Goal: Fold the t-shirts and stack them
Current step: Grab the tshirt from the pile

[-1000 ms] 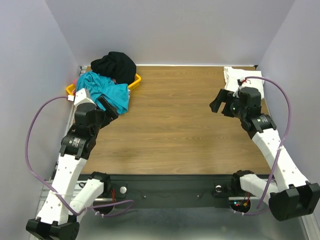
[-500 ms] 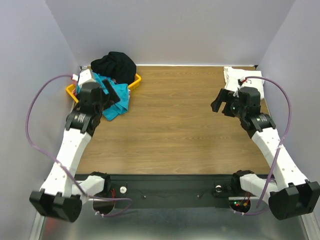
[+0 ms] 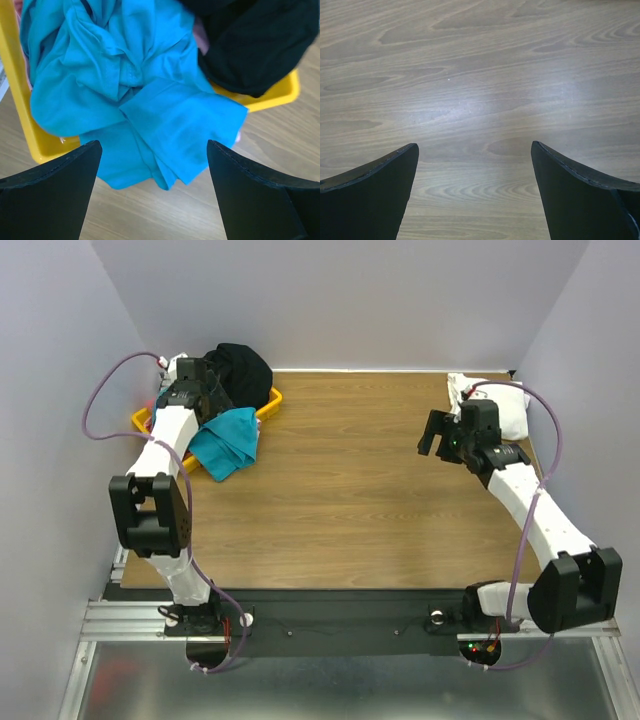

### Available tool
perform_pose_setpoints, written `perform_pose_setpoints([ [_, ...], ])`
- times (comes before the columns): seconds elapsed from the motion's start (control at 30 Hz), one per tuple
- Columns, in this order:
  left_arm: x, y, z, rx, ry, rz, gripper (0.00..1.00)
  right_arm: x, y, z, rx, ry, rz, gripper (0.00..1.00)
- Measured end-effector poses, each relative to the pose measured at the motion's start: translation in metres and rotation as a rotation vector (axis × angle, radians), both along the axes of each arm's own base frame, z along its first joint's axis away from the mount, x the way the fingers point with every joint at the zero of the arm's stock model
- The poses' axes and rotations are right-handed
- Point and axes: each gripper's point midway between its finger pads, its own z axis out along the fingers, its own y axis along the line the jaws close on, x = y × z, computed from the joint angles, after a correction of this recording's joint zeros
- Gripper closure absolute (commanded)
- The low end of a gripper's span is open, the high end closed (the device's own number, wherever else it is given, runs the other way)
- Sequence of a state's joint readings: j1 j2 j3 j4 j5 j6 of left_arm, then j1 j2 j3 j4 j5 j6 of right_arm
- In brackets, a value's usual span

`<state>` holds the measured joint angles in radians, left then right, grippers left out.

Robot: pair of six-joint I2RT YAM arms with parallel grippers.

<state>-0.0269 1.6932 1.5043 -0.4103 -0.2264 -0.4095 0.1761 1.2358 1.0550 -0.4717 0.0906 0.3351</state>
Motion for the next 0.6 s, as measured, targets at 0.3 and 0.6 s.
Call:
perform_pose_setpoints([
  [0.3, 0.024, 0.002, -0.050, -0.015, 0.111, -0.012, 0.11, 0.031, 0.014, -0.030, 0.020, 0.091, 0.027, 0.00],
  [0.6, 0.027, -0.003, -0.065, -0.032, 0.147, -0.038, 0.62, 0.034, 0.018, -0.033, 0.032, 0.098, 0.039, 0.00],
])
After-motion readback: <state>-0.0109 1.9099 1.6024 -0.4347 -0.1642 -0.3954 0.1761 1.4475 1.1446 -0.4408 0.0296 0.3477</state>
